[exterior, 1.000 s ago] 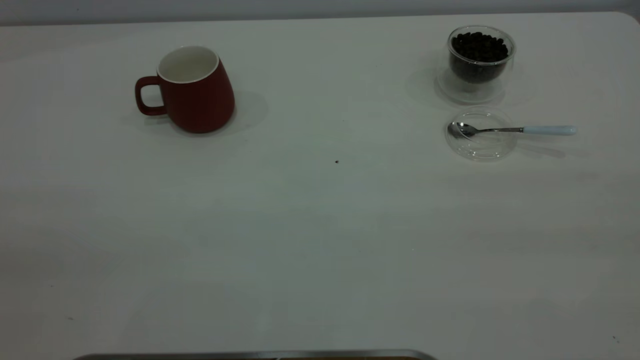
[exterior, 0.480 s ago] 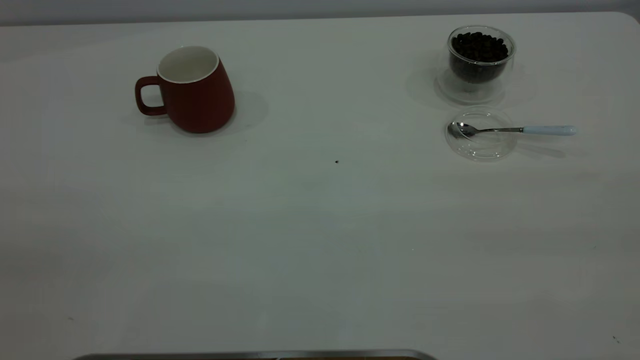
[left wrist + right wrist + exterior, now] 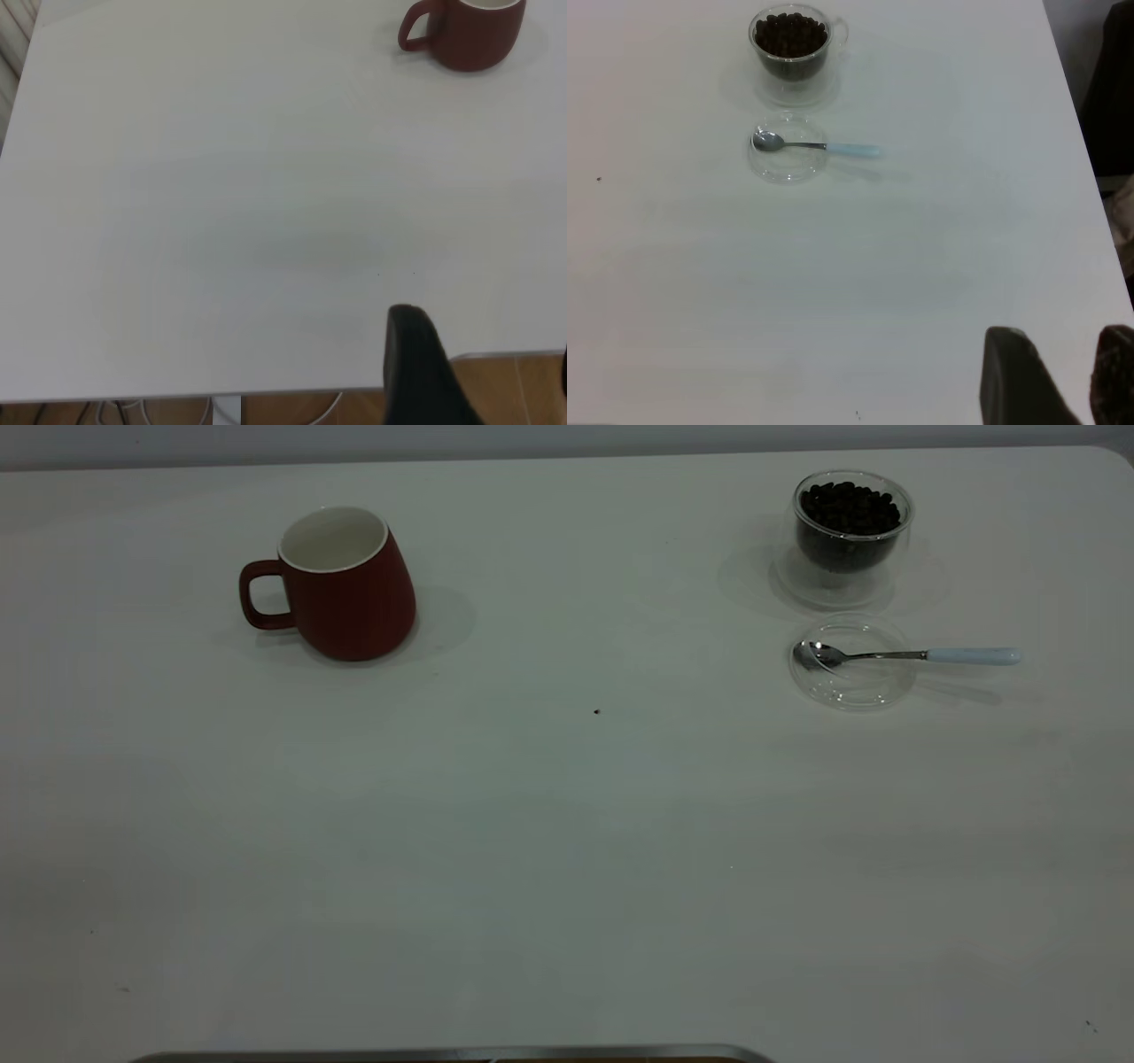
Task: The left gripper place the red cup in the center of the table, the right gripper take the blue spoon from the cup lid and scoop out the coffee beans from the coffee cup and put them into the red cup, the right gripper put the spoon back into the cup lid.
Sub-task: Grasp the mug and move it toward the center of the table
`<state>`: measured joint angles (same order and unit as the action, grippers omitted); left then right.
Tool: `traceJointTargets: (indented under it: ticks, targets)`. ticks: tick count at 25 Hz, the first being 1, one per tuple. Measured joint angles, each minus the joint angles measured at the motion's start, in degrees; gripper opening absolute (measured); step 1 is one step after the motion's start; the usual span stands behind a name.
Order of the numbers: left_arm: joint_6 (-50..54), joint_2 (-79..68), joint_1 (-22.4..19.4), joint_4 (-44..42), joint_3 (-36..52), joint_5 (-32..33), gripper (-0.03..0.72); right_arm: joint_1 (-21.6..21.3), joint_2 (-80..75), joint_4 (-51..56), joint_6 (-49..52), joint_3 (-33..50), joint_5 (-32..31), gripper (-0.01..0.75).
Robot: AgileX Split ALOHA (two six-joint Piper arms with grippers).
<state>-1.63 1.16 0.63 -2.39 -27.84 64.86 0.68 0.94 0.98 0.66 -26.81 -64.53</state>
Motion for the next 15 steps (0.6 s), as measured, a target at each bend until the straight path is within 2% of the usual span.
traceJointTargets:
  ticks: [15]
  targets:
    - [0.0, 0.0, 0.0, -2.6, -0.2, -0.2, 0.444, 0.0, 0.0, 0.0, 0.0, 0.0, 0.0, 0.240]
